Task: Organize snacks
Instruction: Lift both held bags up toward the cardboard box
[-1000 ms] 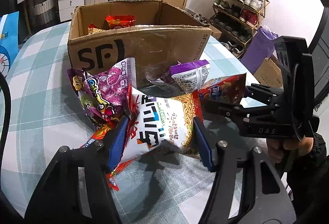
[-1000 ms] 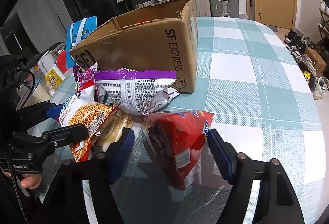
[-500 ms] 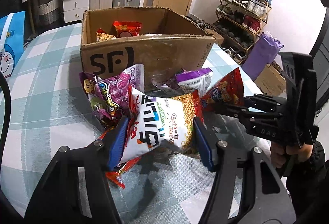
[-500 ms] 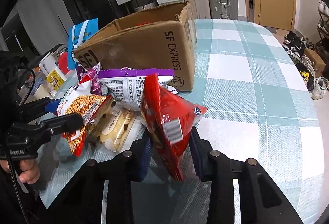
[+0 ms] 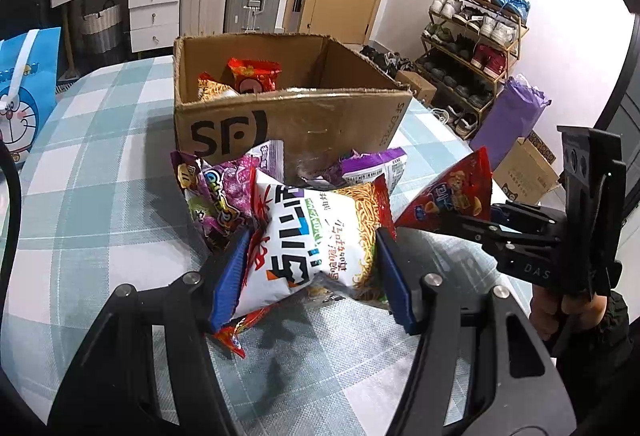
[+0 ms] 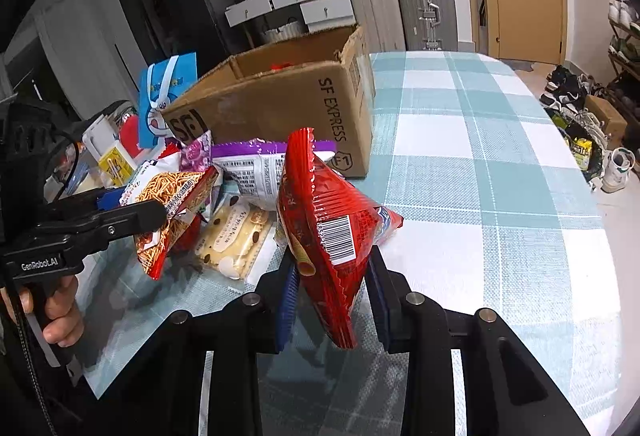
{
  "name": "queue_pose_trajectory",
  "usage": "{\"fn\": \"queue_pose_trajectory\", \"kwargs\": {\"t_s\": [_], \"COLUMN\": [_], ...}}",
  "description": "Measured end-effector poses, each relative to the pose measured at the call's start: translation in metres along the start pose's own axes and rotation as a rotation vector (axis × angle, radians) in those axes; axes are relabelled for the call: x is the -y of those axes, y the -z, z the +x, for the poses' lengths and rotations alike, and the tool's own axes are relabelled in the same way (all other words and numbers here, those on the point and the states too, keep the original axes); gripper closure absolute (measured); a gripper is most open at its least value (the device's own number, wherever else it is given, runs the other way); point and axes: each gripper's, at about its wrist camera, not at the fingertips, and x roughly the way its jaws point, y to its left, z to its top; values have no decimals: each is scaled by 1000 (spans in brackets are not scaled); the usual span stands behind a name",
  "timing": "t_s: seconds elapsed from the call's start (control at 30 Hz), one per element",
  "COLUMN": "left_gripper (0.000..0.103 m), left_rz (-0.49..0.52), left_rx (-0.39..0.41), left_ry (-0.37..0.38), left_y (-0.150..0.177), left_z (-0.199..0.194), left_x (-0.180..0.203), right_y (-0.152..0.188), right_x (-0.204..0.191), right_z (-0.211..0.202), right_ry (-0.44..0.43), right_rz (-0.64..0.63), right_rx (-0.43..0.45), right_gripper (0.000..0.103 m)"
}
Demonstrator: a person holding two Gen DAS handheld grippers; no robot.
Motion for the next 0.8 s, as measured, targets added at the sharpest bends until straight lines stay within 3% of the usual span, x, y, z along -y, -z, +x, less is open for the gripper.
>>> {"fn": "queue_pose_trajectory", "kwargs": {"t_s": [0.47, 0.8], "left_gripper": [44, 44], "left_rz": [-31, -59], "left_rx": [94, 153], "left_ry": [-37, -72], "left_y": [-14, -37], "left_z": [-39, -58], "left_x": [-5, -11], "right_y": [-14, -31], "right_x": [-17, -29], "right_z": [-45, -58], "right_ry": [-22, -45], "right_rz": [-8, -20], "right_rx": [141, 189], "right_gripper": [71, 71]}}
